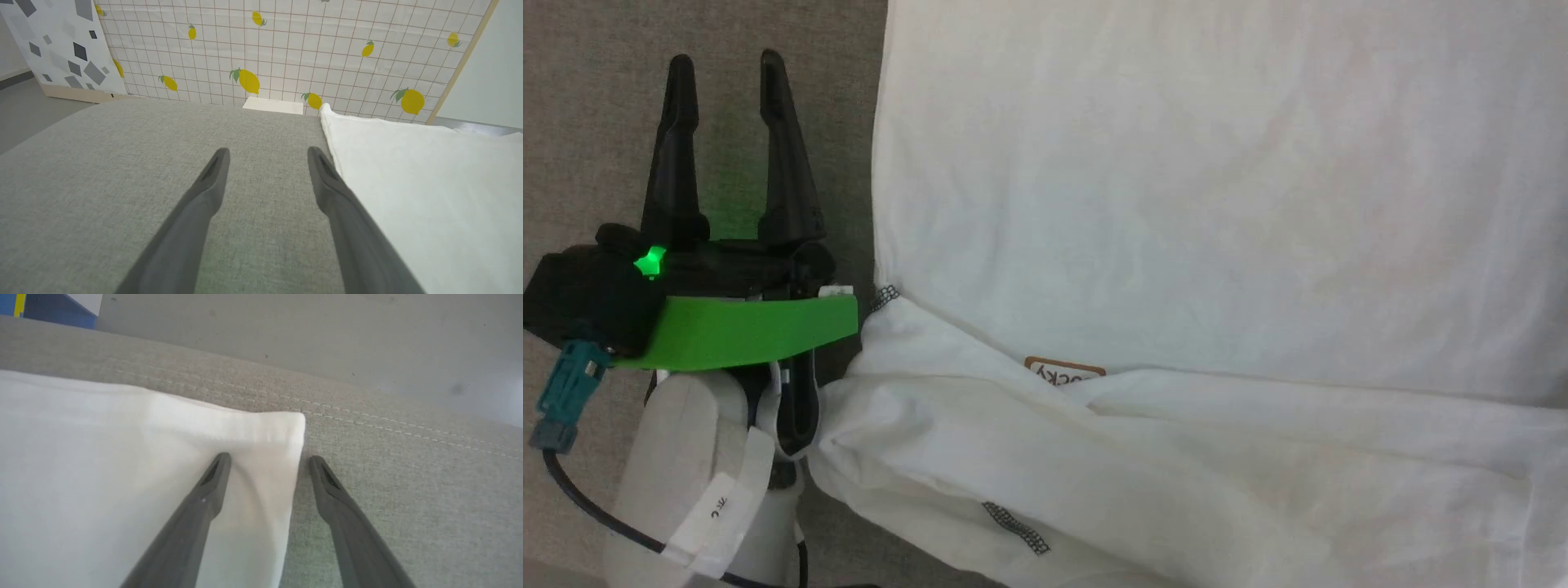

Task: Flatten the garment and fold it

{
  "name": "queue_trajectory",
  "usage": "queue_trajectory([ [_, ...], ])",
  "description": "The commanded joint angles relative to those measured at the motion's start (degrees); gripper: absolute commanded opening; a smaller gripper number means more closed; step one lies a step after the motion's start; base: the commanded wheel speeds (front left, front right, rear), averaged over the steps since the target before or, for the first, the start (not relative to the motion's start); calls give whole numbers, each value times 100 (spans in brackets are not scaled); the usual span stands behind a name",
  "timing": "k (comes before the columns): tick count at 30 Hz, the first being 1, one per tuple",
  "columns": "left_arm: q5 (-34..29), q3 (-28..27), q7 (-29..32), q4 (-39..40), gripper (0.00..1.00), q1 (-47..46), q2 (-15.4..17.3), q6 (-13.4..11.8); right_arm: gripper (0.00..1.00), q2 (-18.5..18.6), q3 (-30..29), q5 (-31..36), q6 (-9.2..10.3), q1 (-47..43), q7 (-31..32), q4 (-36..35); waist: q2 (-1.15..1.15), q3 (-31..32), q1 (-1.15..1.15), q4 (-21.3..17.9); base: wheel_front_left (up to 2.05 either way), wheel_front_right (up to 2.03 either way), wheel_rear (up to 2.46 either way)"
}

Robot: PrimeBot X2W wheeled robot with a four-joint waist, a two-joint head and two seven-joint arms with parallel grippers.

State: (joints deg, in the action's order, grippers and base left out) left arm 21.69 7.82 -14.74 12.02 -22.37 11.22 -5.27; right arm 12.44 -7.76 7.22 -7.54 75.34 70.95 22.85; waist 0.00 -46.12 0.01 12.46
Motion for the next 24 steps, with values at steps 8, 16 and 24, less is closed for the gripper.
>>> queue_trajectory([
  [8,12,-95,693,-311,100,-1697,566,436,0,68,206,-519,5,-127,592,-438,0,-246,-1,-228,0,0,0],
  [16,580,303,3082,-1795,100,-4181,926,946,0,121,530,-719,5,63,494,-693,0,-266,-1,-592,0,0,0],
  [24,738,987,5401,-3246,100,-5660,1103,1124,0,74,705,-927,5,126,335,-599,0,-329,-1,-895,0,0,0],
])
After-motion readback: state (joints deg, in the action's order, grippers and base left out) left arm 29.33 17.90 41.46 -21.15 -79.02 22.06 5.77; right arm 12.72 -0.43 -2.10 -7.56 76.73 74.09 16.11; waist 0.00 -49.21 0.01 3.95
